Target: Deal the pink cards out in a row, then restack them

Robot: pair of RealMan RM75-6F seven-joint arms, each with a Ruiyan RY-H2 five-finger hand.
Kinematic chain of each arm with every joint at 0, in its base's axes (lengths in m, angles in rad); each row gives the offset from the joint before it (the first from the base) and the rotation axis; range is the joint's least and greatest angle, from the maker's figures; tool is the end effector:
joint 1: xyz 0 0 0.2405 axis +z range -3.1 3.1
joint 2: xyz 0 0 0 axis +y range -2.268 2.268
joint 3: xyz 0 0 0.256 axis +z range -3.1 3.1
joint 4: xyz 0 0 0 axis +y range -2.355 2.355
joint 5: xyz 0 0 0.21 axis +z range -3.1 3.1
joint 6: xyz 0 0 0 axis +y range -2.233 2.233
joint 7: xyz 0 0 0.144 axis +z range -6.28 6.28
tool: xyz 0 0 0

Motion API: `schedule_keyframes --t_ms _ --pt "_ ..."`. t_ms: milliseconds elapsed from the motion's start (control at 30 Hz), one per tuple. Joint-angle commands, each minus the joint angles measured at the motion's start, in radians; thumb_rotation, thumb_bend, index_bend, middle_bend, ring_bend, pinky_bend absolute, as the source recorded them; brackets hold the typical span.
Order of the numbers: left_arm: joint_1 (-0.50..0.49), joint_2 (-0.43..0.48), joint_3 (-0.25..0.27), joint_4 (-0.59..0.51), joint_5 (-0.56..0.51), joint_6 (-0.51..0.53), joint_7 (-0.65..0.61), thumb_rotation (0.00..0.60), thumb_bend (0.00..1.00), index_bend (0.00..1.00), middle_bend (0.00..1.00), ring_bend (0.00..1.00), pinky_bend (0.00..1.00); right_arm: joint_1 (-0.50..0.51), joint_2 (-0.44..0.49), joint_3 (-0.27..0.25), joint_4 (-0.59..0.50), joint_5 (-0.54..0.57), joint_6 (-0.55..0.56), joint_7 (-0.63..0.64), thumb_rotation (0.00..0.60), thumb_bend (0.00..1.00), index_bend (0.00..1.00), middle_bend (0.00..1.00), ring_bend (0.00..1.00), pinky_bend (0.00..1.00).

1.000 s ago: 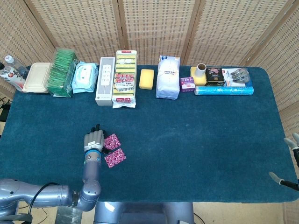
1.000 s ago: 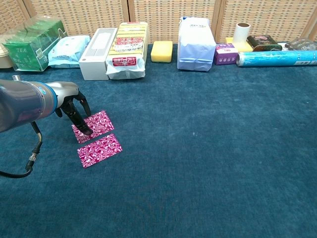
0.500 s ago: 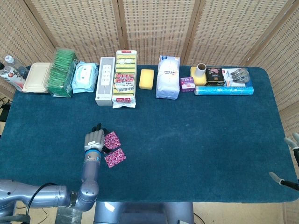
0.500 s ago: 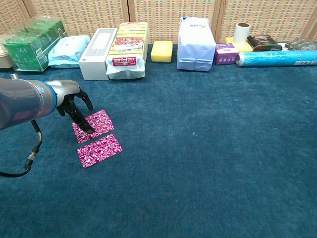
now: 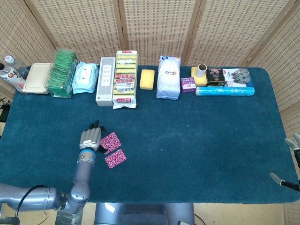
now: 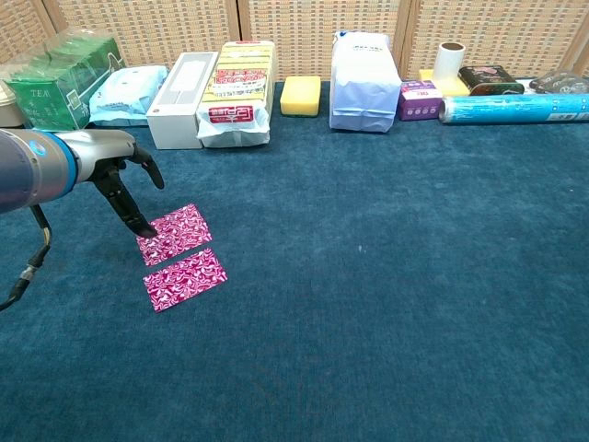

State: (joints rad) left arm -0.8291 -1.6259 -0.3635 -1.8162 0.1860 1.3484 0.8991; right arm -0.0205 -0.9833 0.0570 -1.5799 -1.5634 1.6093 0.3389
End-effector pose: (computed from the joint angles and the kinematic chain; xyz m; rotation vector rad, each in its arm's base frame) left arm -0.1262 0.3148 -0.0187 -1.4748 -1.3747 -0.4817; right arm -0.3241 -0.1487 0.2189 1.2614 -0.9623 1.0818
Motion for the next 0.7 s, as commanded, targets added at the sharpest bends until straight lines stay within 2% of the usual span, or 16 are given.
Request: schedule_keyframes --t_ms 33,267,433,700 --pt "0.019 0.031 0.035 -0.050 0.042 -0.001 -0.019 0.600 0.15 0.24 0.00 0.00 0.20 0.000 0.000 -0.001 -0.002 -0.001 -0.001 -0.004 0.600 0.00 0.09 0.00 0.00 0.00" --pt "0.032 0.062 0.103 -0.095 0.126 -0.026 -0.032 0.600 0.15 0.24 0.00 0.00 0.20 0.000 -0.001 -0.001 -0.006 -0.001 -0.001 -0.011 0.600 0.00 0.09 0.00 0.00 0.00" --pt "0.046 0.105 0.157 -0.100 0.231 -0.100 -0.072 0.600 0.15 0.24 0.00 0.00 0.20 0.000 0.000 0.001 -0.005 0.003 -0.002 -0.006 0.600 0.00 0.09 0.00 0.00 0.00" --pt "0.085 0.208 0.280 -0.088 0.565 -0.311 -0.229 0.600 0.16 0.24 0.00 0.00 0.20 -0.001 0.000 -0.001 -0.006 0.000 0.000 -0.009 0.600 0.00 0.09 0.00 0.00 0.00"
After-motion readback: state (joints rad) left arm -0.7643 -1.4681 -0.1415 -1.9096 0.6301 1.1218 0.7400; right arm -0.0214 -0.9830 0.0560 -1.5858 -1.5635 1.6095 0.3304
